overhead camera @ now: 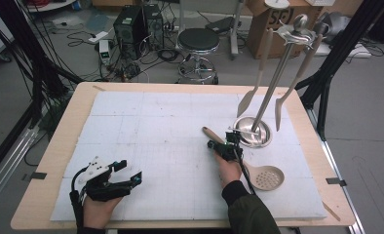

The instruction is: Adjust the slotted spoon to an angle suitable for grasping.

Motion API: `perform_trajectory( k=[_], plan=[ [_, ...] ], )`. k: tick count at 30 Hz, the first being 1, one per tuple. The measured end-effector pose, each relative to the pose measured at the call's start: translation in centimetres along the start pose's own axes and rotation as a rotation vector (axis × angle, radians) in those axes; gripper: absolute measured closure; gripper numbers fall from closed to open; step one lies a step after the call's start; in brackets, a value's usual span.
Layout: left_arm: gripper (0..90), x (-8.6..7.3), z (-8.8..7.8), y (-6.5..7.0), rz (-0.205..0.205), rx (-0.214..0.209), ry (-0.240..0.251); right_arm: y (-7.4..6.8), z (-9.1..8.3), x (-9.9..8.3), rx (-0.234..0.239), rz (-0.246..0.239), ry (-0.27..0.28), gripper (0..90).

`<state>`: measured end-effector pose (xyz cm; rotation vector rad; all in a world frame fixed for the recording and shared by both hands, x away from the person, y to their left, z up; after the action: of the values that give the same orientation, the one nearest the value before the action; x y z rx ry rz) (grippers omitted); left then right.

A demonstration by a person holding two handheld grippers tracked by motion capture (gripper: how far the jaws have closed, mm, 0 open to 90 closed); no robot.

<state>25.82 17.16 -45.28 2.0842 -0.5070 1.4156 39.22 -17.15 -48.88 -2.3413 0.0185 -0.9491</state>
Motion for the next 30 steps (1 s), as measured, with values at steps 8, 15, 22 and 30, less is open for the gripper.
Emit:
perform_trajectory(
  k=[8,15,22,30],
  plan=[
    [23.1,0.1,0.0,0.0,-0.002,-0.001,0.003,-0.2,-0.2,-0.2,0.045,-0.003,-0.007,90.0],
    [23.1,0.0,0.0,-0.1,-0.007,0.003,0.006,-0.9,-0.8,-0.6,0.128,-0.007,-0.051,79.2],
    [23.1,0.0,0.0,-0.1,-0.005,0.002,0.003,-0.6,-2.3,0.4,0.172,0.007,-0.046,65.6],
    [23.1,0.0,0.0,-0.1,-0.007,0.003,0.001,0.5,-3.9,1.4,0.192,0.018,-0.084,55.6]
  ],
)
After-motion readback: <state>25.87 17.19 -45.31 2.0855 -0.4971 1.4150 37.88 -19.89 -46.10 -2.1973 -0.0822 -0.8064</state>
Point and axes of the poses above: each handheld gripper's, and its own axes: z roughly forward along the jaws, x roughly out of its top, y roughly to its right, the point moved 4 cm from there along z, roughly forward along the jaws, and after that the axes turned 3 degrees about y, right-handed, at the moved point
